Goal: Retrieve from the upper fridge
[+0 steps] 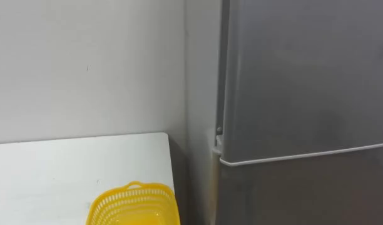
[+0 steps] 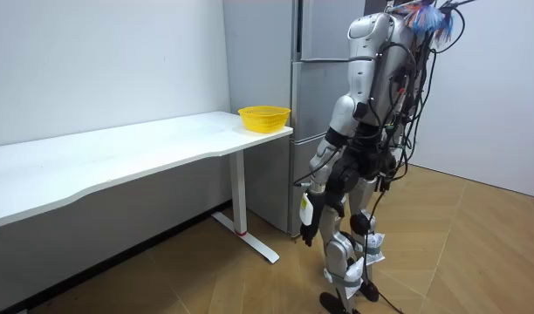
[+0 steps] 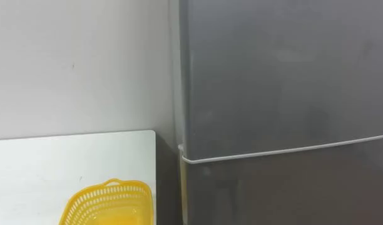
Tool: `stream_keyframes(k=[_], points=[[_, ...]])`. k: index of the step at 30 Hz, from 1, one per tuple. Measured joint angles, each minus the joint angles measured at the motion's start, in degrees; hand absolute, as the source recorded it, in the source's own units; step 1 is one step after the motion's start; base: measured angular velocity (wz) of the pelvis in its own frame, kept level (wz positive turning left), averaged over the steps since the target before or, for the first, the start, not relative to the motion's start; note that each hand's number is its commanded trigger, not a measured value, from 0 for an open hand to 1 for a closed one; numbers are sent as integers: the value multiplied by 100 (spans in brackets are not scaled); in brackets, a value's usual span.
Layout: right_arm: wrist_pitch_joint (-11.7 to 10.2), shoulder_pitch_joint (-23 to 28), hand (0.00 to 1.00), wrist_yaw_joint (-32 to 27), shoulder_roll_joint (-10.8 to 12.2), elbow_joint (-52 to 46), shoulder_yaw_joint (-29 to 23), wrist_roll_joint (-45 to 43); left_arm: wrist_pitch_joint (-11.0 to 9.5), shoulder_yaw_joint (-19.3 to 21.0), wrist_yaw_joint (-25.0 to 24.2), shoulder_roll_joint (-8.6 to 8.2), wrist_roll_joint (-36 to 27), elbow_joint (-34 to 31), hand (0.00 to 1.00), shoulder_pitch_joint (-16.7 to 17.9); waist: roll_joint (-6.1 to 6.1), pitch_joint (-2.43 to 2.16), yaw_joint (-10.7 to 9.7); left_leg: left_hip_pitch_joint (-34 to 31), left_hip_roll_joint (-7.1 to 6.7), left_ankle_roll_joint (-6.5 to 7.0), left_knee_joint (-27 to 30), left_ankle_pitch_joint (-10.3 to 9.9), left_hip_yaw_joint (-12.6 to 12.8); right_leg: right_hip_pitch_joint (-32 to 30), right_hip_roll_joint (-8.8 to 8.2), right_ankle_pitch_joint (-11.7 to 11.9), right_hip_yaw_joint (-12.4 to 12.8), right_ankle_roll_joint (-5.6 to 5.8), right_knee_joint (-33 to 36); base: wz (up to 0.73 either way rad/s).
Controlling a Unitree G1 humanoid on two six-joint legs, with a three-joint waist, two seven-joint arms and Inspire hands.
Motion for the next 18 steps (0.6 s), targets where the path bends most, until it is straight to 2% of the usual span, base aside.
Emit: stream_keyframes(k=[8,13,18], points=[[46,19,0,37,15,117,4,-32,10,2,233,-59,4,18,0,94,-10,7,14,85,-3,0,-44,1,-8,92,1,-3,-15,3,-38,1],[50,28,0,-33,13,117,16,-20,36,14,360,-73,-21,16,0,101,-36,4,30,69,-8,0,-50,1,-99,124,0,-2,-94,3,-80,8],[49,27,0,-167,10,162,13,-14,22,224,506,-161,-19,9,0,94,-57,0,138,68,-10,-2,-42,2,-151,177,2,0,-144,1,-142,4]])
